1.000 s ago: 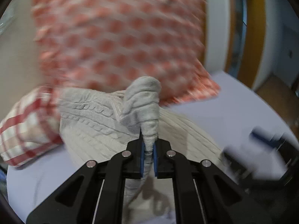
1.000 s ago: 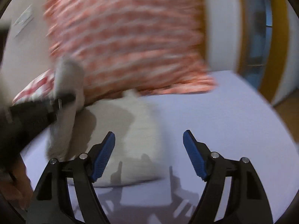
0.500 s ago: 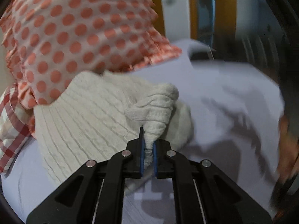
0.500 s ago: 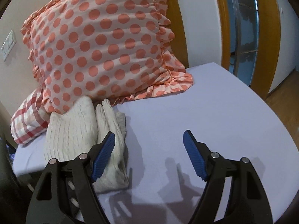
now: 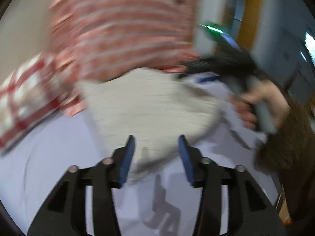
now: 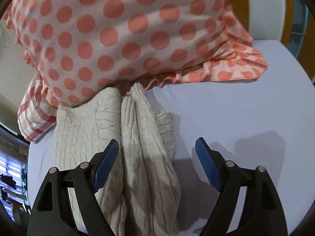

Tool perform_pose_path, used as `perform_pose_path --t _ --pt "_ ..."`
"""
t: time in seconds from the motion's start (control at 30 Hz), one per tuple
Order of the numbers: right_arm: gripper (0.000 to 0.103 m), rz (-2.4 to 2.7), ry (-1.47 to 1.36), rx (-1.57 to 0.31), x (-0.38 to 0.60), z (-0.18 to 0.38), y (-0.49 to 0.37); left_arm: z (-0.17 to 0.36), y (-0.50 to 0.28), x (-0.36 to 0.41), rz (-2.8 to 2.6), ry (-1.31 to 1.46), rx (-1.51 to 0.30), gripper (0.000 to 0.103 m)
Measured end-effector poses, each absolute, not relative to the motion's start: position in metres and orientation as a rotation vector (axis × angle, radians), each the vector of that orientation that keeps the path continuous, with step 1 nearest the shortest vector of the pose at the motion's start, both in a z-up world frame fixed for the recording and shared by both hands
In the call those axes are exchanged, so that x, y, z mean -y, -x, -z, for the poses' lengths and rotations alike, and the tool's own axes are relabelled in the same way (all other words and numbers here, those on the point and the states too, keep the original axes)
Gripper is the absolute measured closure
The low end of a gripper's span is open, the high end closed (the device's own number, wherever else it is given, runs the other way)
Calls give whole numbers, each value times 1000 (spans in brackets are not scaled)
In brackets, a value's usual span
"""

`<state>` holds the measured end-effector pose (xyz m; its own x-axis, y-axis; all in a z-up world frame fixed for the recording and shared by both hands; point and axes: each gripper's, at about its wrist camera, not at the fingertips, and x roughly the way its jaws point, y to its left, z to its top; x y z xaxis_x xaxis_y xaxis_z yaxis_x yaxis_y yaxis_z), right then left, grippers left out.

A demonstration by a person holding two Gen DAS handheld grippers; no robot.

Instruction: Fold small clothes

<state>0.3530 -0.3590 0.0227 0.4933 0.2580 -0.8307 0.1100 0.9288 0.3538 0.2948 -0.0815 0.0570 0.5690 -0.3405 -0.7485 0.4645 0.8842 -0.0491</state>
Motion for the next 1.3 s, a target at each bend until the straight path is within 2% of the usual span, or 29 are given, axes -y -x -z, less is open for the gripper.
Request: perform_pose_path --t 0.03,0.13,0.23,0.3,0.53,0.77,1.03,1.07,1.2,1.23,1.3 --pt "21 -108 -404 -1082 358 -18 -356 -53 -310 67 445 -126 -879 46" --pt "21 -155 -471 -1126 361 -8 -361 -39 -356 27 422 51 -991 46" --pt "21 -234 -609 -1152 373 1 -364 -30 -376 19 444 130 -1039 42" --pt "13 -299 -693 -1161 377 7 -365 -27 -381 22 473 149 -1057 40" --pt "5 -379 -628 -1209 355 13 -372 -17 -407 28 460 163 -1111 30" --pt "6 -415 -458 -1213 330 7 -368 -10 -408 19 472 218 -1149 31" --pt "13 -424 -473 -1184 329 7 -366 9 -421 31 533 386 -1246 40" --pt "17 -423 -471 -1178 329 7 -365 12 -422 31 534 401 -1252 41" --pt "53 -441 -529 -1152 335 11 -358 14 -425 32 522 444 -1240 58" --pt "57 -445 -558 -1134 338 10 -354 11 -423 31 519 434 -1229 64" --pt "63 -449 -588 -1109 339 6 -348 2 -416 33 511 395 -1196 69"
